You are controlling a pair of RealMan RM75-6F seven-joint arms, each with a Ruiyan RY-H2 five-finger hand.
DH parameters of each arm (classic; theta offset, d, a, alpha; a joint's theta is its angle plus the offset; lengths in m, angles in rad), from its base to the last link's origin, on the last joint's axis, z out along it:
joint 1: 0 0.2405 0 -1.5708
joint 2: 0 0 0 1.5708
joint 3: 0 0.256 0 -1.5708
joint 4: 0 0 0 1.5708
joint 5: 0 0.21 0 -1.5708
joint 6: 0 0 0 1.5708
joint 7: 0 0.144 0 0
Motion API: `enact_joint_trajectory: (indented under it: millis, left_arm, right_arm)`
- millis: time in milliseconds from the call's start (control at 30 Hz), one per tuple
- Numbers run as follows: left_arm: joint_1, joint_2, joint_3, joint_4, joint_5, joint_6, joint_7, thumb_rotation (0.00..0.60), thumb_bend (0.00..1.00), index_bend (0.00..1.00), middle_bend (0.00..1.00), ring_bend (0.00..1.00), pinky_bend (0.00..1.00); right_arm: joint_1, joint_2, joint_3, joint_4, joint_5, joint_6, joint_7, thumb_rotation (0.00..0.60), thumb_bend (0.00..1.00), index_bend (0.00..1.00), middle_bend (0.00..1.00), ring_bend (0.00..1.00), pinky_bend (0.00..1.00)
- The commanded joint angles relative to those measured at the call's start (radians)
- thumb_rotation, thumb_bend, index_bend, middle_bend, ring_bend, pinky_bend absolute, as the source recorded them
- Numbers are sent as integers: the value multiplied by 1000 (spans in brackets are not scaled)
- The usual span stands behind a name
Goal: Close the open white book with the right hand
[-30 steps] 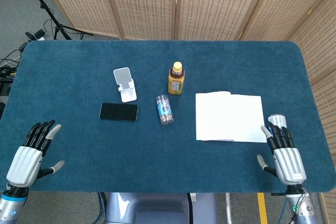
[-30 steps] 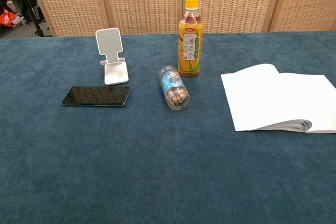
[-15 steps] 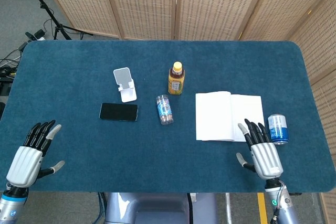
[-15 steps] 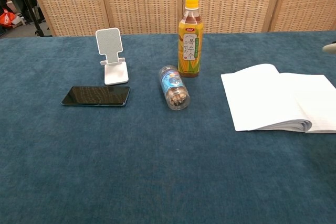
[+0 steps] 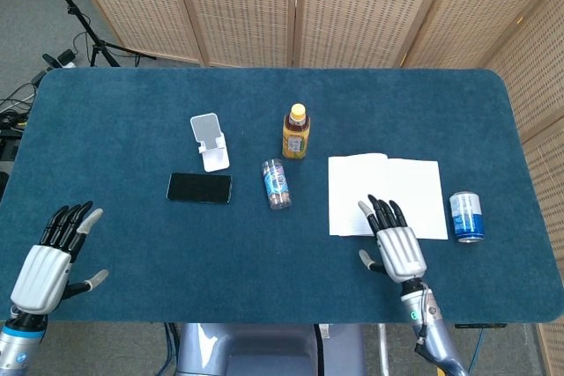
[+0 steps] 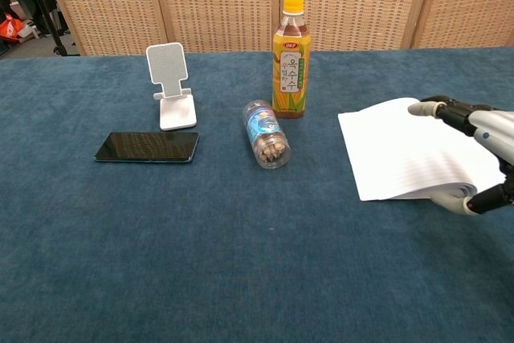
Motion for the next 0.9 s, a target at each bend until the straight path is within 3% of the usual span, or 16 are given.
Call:
enact_joint_trajectory:
  millis: [33,300,900]
  left_arm:
    - [-1,-2,0,0,-3,-6,6,600,0,0,0,0,0]
    - [-2,-4,0,-1,-5,-10,10,600,0,0,0,0,0]
    - [-5,-6,1,-3,-9,-19,14,600,0,0,0,0,0]
  right_arm:
    - [26,-45,23,69,22,-13,14,600,288,0,0,0,0]
    - [51,-81,36,137,53,-30,34,600,234,0,0,0,0]
    - [87,-124,38,219,76,-36,76,600,230,0,0,0,0]
